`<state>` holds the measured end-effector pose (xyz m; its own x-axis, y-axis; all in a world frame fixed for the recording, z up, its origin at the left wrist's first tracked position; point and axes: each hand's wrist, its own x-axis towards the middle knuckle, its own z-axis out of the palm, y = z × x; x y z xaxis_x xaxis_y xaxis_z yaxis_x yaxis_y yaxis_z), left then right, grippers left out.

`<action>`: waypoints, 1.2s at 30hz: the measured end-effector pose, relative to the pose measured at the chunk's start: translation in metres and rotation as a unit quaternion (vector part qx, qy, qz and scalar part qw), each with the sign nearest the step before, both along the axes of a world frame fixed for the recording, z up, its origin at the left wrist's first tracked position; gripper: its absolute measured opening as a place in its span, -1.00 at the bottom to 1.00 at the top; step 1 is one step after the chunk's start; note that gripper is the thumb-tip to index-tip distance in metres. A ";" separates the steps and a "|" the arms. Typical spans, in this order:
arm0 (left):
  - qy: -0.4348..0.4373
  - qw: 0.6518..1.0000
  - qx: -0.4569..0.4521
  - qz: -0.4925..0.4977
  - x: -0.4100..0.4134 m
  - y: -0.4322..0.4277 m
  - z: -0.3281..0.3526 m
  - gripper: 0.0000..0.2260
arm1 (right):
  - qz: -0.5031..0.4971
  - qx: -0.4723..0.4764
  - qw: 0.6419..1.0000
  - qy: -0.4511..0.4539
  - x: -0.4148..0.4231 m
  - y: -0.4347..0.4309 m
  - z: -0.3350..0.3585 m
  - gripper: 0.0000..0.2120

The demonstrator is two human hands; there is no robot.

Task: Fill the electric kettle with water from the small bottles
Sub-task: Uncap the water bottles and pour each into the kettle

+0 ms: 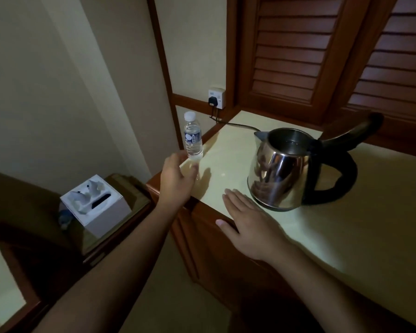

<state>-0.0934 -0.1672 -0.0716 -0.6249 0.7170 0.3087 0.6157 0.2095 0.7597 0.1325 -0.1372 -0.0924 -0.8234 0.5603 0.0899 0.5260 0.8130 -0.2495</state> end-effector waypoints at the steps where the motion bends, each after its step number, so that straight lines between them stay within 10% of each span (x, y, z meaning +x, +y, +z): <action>1: -0.016 1.000 -0.009 0.005 -0.006 0.011 0.000 -0.51 | 0.000 0.007 1.000 -0.012 0.000 -0.001 0.000 -0.30; 7: -0.154 0.988 -0.006 -0.007 -0.029 0.062 0.006 -0.12 | -0.007 0.023 0.999 -0.038 -0.002 -0.002 -0.004 -0.30; 21: -0.137 0.989 0.030 -0.035 -0.027 0.062 0.009 -0.49 | -0.024 0.005 1.000 -0.015 -0.001 -0.006 0.002 -0.33; 31: -0.128 0.962 0.012 -0.241 0.042 -0.062 0.026 -0.51 | -0.089 -0.044 0.934 0.344 0.017 -0.028 0.038 -0.60; 36: -0.146 0.929 0.000 -0.340 0.077 -0.090 0.030 -0.51 | -0.097 0.000 0.924 0.370 0.030 -0.040 0.094 -0.59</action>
<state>-0.0168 -0.2571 -0.0414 -0.0852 0.9769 0.1962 0.3730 -0.1513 0.9154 0.1625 -0.1776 0.0020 -0.4213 0.6911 0.5872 0.3474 0.7211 -0.5994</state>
